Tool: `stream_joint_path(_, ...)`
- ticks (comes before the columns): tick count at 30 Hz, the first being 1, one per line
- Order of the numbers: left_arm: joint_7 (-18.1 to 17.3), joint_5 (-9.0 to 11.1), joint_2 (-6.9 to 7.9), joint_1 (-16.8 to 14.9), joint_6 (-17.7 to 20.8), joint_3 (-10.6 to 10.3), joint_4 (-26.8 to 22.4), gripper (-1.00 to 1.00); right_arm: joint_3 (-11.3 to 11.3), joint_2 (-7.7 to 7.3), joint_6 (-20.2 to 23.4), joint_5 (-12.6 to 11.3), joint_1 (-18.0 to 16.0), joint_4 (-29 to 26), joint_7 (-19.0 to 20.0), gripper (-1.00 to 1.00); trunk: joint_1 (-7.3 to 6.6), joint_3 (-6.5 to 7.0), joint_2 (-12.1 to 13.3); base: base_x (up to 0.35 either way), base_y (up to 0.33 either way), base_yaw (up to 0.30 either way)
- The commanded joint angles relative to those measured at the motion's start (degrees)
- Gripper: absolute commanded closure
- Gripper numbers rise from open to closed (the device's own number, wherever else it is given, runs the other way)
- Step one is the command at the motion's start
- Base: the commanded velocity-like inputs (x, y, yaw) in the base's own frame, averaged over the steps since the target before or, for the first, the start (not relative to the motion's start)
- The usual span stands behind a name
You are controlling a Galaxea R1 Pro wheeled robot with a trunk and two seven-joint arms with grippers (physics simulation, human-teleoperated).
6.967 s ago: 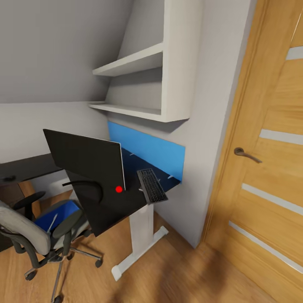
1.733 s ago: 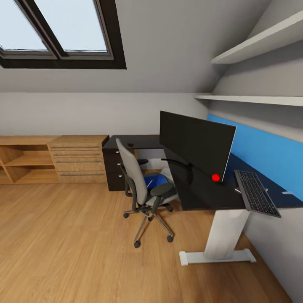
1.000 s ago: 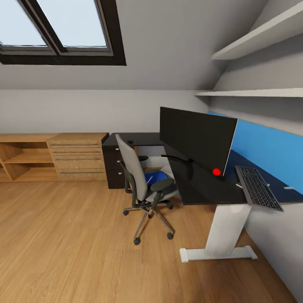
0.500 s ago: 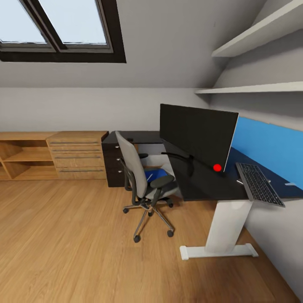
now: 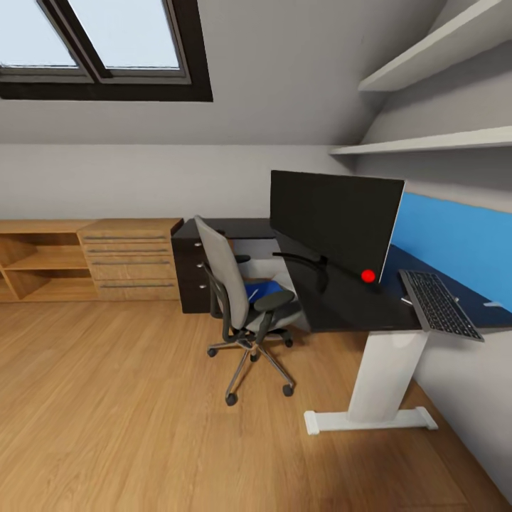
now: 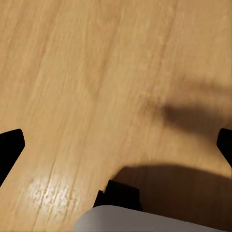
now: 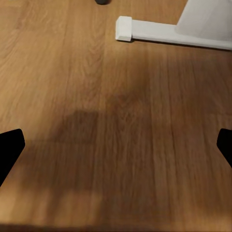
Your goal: In the bedroom, organize the workspace by keeping the computer under the desk, ensuring the monitor is on the desk, placing the keyboard on the desk next to the monitor, placing the mouse on the desk next to the keyboard, moving the folder from the swivel chair onto the desk next to the mouse, stacking the notebook on top of the folder with the pen on top of the notebook, and positioning the swivel chair next to the desk.
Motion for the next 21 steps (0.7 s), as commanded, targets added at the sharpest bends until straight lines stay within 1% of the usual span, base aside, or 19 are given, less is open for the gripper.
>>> stream_joint_path(1, 0.04, 0.26, -0.13, 0.05, -0.19, -0.07, -0.18, -1.0, 0.04, -0.04, -0.11, 0.57, -0.03, -0.01, -0.58, -1.0, 0.22, -0.23, -0.44, 0.0, 0.0, 0.0)
stream_joint_path(4, 0.04, 0.27, -0.2, 0.04, -0.16, -0.11, -0.22, -1.0, 0.02, -0.07, -0.09, 0.47, -0.03, 0.26, -0.59, -1.0, 0.88, -0.77, -1.64, 0.0, 0.0, 0.0)
stream_joint_path(6, 0.02, 0.2, -0.27, 0.06, -0.19, -0.13, -0.23, -1.0, -0.01, -0.5, 0.08, 0.45, -0.03, 0.35, -0.59, -1.0, 1.32, -1.13, -2.44, 0.0, 0.0, 0.0)
stream_joint_path(7, 0.03, -0.03, -2.36, 0.01, 0.61, -0.38, -7.32, -1.0, -0.15, -2.51, 0.27, 0.39, -1.08, 0.95, -0.59, -1.0, 1.54, -1.31, -2.84, 0.0, 0.0, 0.0)
stream_joint_path(9, 0.06, -0.13, -2.69, 0.0, 1.7, -0.4, -9.25, -1.0, -0.16, -2.47, 0.73, 0.41, -2.82, 0.71, -0.59, -1.0, 1.98, -1.66, -3.64, 0.0, 0.0, 0.0)
stream_joint_path(10, 0.25, -0.29, -3.12, -0.06, 3.87, -0.46, -11.13, -1.0, -0.15, -2.41, 2.03, 0.42, -5.34, 0.62, -0.59, -1.0, 2.2, -1.84, -4.04, 0.0, 0.0, 0.0)
stream_joint_path(11, 0.44, -0.42, -3.31, -0.12, 5.29, -0.48, -12.1, -1.0, -0.15, -2.36, 3.02, 0.42, -6.76, 0.58, -0.59, -1.0, 2.42, -2.02, -4.45, 0.0, 0.0, 0.0)
stream_joint_path(12, 8.79, -6.37, -4.06, -1.95, 25.57, -0.58, -25.92, -1.0, -0.12, 0.45, 16.3, 0.31, -17.63, 0.38, -0.53, -1.0, 2.64, -2.2, -4.85, 0.0, 0.0, 0.0)
stream_joint_path(13, 10.06, -7.16, -4.07, -3.36, 30.2, -0.59, -27.56, -1.0, -0.11, 1.53, 17.64, 0.35, -19.35, 0.41, -0.52, -1.0, 2.86, -2.38, -5.25, 0.0, 0.0, 0.0)
stream_joint_path(14, 10.9, -7.67, -4.08, -5.73, 34.66, -0.58, -28.53, -1.0, -0.09, 2.48, 19.16, 0.38, -21.21, 0.49, -0.51, -1.0, 3.08, -2.56, -5.65, 0.0, 0.0, 0.0)
stream_joint_path(15, 11.83, -8.12, -4.17, -10.18, 40.53, -0.57, -28.44, -1.0, -0.07, 3.72, 22.29, 0.36, -23.91, 0.51, -0.49, -1.0, 3.3, -2.74, -6.05, 0.0, 0.0, 0.0)
stream_joint_path(16, 12.17, -8.31, -4.2, -12.75, 43.13, -0.57, -28.13, -1.0, -0.08, 4.37, 24.35, 0.36, -25.19, 0.46, -0.46, -1.0, 3.52, -2.92, -6.45, 0.0, 0.0, 0.0)
stream_joint_path(18, 12.33, -8.44, -4.24, -14.85, 44.92, -0.57, -27.93, -1.0, -0.09, 5.01, 26.3, 0.32, -26.18, 0.41, -0.45, -1.0, 3.96, -3.28, -7.25, 0.0, 0.0, 0.0)
stream_joint_path(19, 12.46, -8.52, -4.28, -16.65, 46.64, -0.56, -27.86, -1.0, -0.09, 5.84, 28.02, 0.3, -27.23, 0.26, -0.43, -1.0, 4.18, -3.46, -7.65, 0.0, 0.0, 0.0)
stream_joint_path(21, 12.54, -8.58, -4.3, -18.17, 49.01, -0.56, -27.82, -1.0, -0.07, 6.65, 29.47, 0.28, -28.37, 0.14, -0.43, -1.0, 4.61, -3.82, -8.46, 0.0, 0.0, 0.0)
